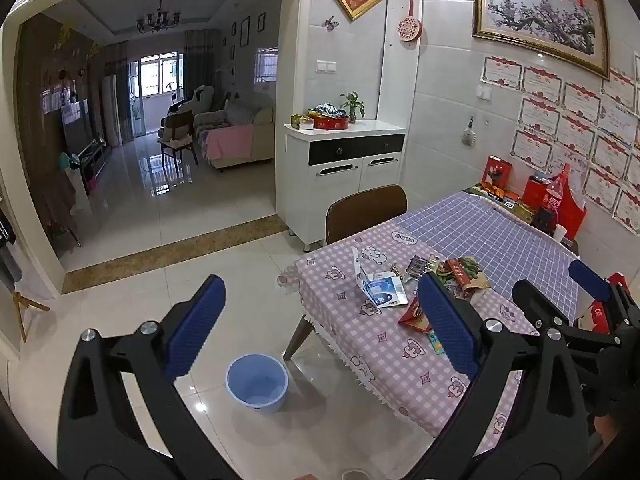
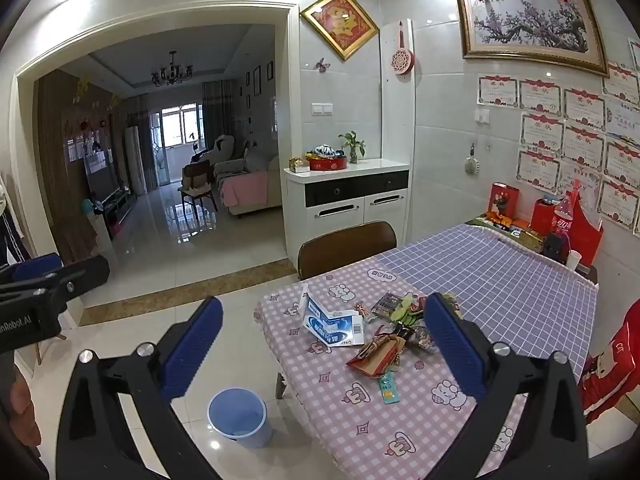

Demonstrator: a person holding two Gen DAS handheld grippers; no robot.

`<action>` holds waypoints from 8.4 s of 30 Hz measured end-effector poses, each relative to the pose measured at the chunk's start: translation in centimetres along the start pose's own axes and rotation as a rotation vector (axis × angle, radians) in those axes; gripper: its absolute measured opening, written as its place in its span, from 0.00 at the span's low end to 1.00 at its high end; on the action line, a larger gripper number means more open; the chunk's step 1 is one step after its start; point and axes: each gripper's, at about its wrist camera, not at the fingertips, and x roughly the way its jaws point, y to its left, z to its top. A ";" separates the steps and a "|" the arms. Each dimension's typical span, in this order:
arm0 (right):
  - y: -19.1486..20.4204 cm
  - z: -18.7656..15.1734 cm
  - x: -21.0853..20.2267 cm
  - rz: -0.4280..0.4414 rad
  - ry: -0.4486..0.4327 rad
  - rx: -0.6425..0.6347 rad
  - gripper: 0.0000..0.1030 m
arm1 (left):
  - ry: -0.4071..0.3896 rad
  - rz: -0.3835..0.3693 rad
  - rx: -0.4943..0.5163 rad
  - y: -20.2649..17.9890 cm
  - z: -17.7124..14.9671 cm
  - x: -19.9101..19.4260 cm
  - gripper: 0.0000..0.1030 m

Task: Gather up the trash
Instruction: 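Approach the table with both tools open toward the pile of trash, then grasp the brown paper bag with the right tool while the left tool grasps the blue-white box, then carry the bag and box with both tools over the light-blue bin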

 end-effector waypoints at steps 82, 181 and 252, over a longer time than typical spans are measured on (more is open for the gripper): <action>-2.9 -1.1 2.6 -0.031 0.082 0.047 0.96 | 0.071 -0.033 0.063 -2.9 0.3 2.4 0.92; -19.5 -17.5 42.1 0.129 0.809 0.622 0.34 | 0.736 -0.078 -0.040 -10.1 -8.1 46.8 0.89; 24.1 -21.9 53.1 0.357 0.943 0.055 0.10 | 0.778 0.034 -0.424 25.1 -16.8 46.0 0.12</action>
